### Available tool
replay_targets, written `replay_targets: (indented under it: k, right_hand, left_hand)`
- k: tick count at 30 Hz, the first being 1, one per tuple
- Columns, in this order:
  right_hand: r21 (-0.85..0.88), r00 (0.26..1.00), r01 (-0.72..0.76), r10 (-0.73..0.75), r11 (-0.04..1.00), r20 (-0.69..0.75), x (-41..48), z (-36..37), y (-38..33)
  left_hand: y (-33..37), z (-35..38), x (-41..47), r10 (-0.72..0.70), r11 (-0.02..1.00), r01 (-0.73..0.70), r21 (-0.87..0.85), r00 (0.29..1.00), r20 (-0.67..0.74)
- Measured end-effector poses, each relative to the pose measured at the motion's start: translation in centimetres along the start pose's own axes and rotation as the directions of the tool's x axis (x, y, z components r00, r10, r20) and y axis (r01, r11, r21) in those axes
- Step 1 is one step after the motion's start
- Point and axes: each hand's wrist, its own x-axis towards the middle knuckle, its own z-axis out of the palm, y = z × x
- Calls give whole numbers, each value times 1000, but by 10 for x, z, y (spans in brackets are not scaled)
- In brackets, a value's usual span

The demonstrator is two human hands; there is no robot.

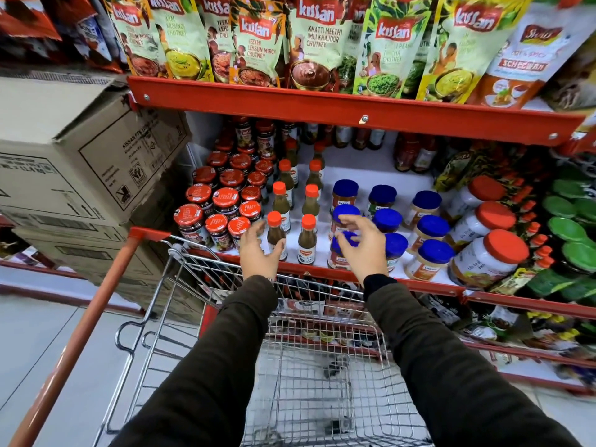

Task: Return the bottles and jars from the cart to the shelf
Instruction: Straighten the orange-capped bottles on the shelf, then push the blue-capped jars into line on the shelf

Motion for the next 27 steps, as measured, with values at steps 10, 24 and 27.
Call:
replay_targets:
  k: [10,24,27]
  right_hand:
    - [39,964,-247,250,968,-87,-23,-59,64]
    - [415,830,-554,439,722,344,-15,-87,90]
    - [369,826,-553,436,747,358,-27,-96,95]
  left_hand:
    - [36,64,-88,124,986,-123,-109,992,5]
    - [105,146,-122,-176,798,525,-297,674,718]
    - [82,159,-116,-160,791,525,-313,672,723]
